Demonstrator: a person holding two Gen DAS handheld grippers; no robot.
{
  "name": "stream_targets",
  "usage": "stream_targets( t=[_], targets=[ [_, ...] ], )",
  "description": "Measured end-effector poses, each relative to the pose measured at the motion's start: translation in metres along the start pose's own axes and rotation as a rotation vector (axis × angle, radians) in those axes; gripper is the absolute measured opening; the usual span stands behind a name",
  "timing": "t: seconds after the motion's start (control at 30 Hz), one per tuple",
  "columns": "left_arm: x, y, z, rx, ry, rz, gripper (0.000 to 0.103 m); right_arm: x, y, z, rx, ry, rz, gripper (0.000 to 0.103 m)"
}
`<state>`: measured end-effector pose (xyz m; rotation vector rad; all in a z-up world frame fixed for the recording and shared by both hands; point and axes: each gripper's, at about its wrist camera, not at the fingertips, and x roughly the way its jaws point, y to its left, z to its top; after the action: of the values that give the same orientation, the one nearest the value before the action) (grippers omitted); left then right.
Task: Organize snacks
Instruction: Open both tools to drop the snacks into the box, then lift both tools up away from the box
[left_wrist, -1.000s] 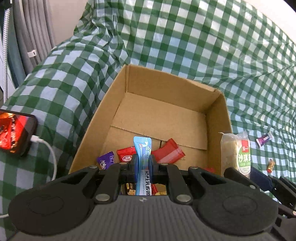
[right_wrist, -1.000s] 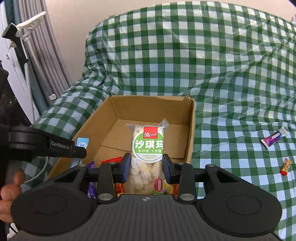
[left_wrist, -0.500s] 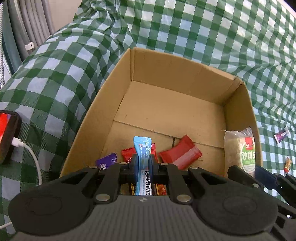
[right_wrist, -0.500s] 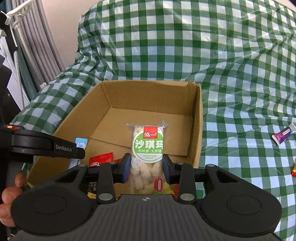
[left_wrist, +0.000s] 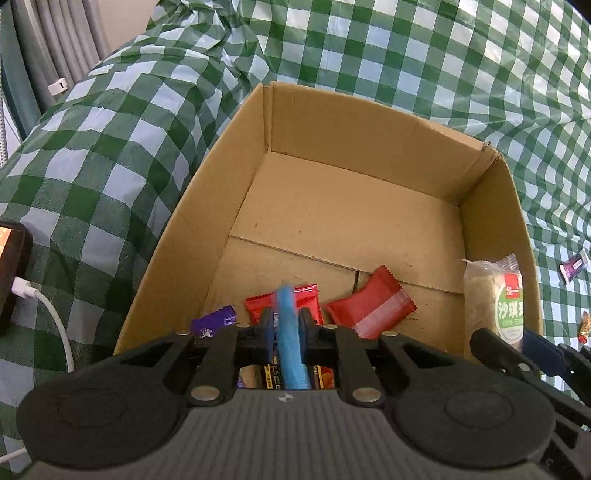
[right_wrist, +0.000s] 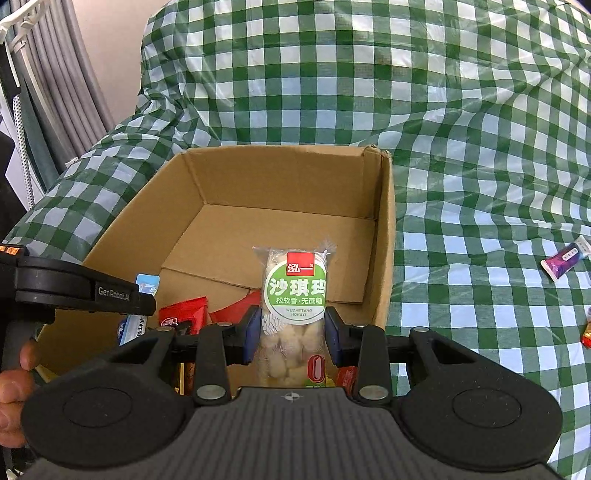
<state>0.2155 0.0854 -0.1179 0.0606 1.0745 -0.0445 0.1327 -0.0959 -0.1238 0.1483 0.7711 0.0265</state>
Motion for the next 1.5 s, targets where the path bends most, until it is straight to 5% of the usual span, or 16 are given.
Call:
stream_targets(
  t=[0.03,0.1,0.23,0.4,0.77,1.03,1.5],
  targets=[
    [-0.001,0.0,0.0,0.001,0.005,0.003,0.061,0.001,0.0,0.001,0.001,0.001,0.0,0.038],
    [-0.006,0.0,0.0,-0.007,-0.013,0.019,0.103,-0.001,-0.001,0.002,0.009,-0.015,-0.007,0.039],
    [-0.025,0.0,-0.01,0.009,-0.057,0.032,0.103,-0.016,-0.002,0.002,0.012,-0.048,-0.021,0.075],
    [-0.057,0.003,-0.043,0.032,-0.064,0.029,0.103,-0.055,-0.003,-0.016,0.007,-0.039,-0.003,0.091],
    [-0.15,0.024,-0.129,0.055,-0.097,0.031,0.103,-0.154,0.003,-0.07,0.086,-0.001,0.009,0.097],
    [-0.211,0.029,-0.195,0.055,-0.13,0.018,0.103,-0.225,0.029,-0.115,0.006,-0.083,0.007,0.1],
    [-0.265,0.014,-0.235,0.108,-0.235,0.034,0.103,-0.287,0.038,-0.146,-0.01,-0.189,-0.015,0.102]
  ],
)
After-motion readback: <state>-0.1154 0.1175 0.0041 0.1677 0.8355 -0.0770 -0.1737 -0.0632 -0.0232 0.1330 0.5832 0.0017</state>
